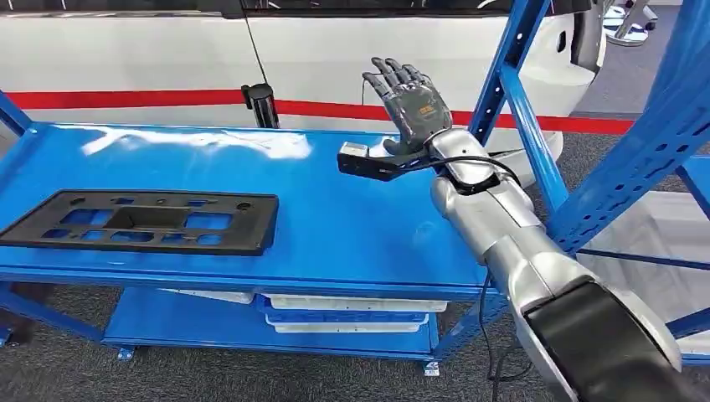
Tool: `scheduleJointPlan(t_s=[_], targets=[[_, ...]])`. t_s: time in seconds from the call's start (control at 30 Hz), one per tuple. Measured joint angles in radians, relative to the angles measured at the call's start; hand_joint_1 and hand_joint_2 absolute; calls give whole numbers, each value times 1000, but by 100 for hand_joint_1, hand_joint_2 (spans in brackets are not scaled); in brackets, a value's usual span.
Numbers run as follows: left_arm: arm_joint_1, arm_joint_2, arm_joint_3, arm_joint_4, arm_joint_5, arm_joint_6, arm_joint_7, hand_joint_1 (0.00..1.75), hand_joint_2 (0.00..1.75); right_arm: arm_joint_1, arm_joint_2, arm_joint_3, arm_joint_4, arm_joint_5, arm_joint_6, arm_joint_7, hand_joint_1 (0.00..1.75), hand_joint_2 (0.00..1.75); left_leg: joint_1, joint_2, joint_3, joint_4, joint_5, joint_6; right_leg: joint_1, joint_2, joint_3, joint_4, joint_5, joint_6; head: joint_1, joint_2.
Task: Take the parts from the cabinet and place them on the table.
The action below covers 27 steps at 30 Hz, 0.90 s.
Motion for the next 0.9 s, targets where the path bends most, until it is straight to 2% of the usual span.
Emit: scheduleJointPlan(t_s=[0.4, 0.43, 0.53, 0.57, 0.9], targets=[[8, 0, 8, 0, 6, 0, -8, 0, 175, 50, -24, -1, -85, -3, 8, -26, 0, 175, 0, 0, 0, 0, 0, 0, 0, 0, 0, 0, 0, 0, 0, 0], [8, 0, 10, 0, 6, 0, -9, 0, 0, 58, -27, -1, -99, -5, 8, -31, 0, 175, 0, 0, 0, 0, 0, 0, 0, 0, 0, 0, 0, 0, 0, 0], [11, 1, 14, 0, 9, 0, -9, 0, 0, 78, -44, -1, -150, -23, 17, -48, 0, 175, 0, 0, 0, 0, 0, 0, 0, 0, 0, 0, 0, 0, 0, 0], [12, 1, 15, 0, 10, 0, -9, 0, 175, 87, -52, -1, -173, -36, 32, -56, 0, 175, 0, 0, 0, 0, 0, 0, 0, 0, 0, 0, 0, 0, 0, 0], [13, 2, 23, 0, 13, 0, -7, 0, 175, 191, -160, 12, -382, -83, 107, -103, 0, 175, 0, -2, 0, 0, 0, 0, 0, -4, 0, 0, 0, 0, 0, 0]])
